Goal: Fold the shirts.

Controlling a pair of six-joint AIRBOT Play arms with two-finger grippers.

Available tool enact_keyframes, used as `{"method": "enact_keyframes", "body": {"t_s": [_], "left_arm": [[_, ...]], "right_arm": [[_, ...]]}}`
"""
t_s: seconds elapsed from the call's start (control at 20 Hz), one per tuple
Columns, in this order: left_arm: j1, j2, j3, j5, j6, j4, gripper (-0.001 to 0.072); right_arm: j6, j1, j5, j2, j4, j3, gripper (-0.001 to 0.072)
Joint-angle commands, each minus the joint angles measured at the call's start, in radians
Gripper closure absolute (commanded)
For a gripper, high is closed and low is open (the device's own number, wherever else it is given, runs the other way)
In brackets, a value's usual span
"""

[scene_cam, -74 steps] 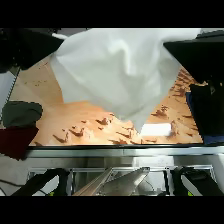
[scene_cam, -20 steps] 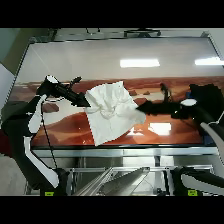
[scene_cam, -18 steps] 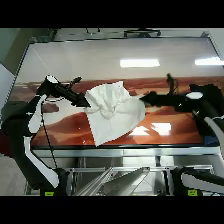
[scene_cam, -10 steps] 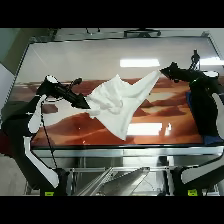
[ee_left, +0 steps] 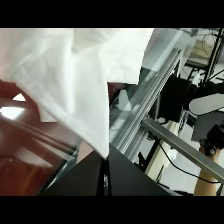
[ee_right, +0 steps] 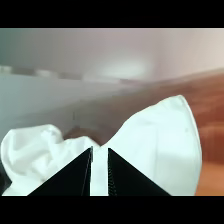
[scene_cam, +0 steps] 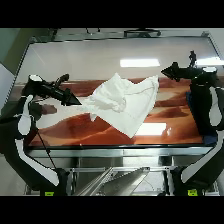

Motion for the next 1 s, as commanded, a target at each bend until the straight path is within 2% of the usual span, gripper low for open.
{"method": "enact_keyframes", "body": {"t_s": [0.0,0.1,0.2,0.4,0.45,0.5,0.55,0.7,0.95], "left_arm": [[0.089,0.011,0.0,0.03,-0.002,-0.002,0.0709],[0.138,0.011,0.0,0.037,-0.002,-0.002,0.0709],[0.175,0.011,0.0,0.035,-0.002,-0.002,0.0709],[0.233,0.011,0.0,0.032,0.007,-0.002,0.0709],[0.244,0.011,0.0,0.032,0.01,-0.002,0.0709],[0.25,0.011,0.0,0.031,0.01,-0.002,0.0709],[0.253,0.011,0.0,0.031,0.01,-0.002,0.0709],[0.254,0.011,0.0,0.031,0.019,-0.003,0.0708],[0.254,0.011,0.0,0.024,0.025,-0.003,0.0708]], "right_arm": [[0.022,-0.048,0.246,0.073,-0.049,0.019,0.055],[0.095,-0.06,0.317,0.157,-0.155,-0.034,0.055],[0.14,-0.057,0.328,0.256,-0.264,-0.15,0.0551],[0.15,-0.048,0.286,0.524,-0.306,-0.602,0.055],[0.148,-0.04,0.232,0.615,-0.304,-0.752,0.0525],[0.15,-0.024,0.175,0.694,-0.303,-0.884,0.0346],[0.15,0.005,0.114,0.764,-0.293,-1.012,0.0233],[0.15,0.15,-0.053,0.86,-0.206,-1.254,0.0214],[0.15,0.499,-0.336,0.786,-0.01,-1.301,0.0216]]}}
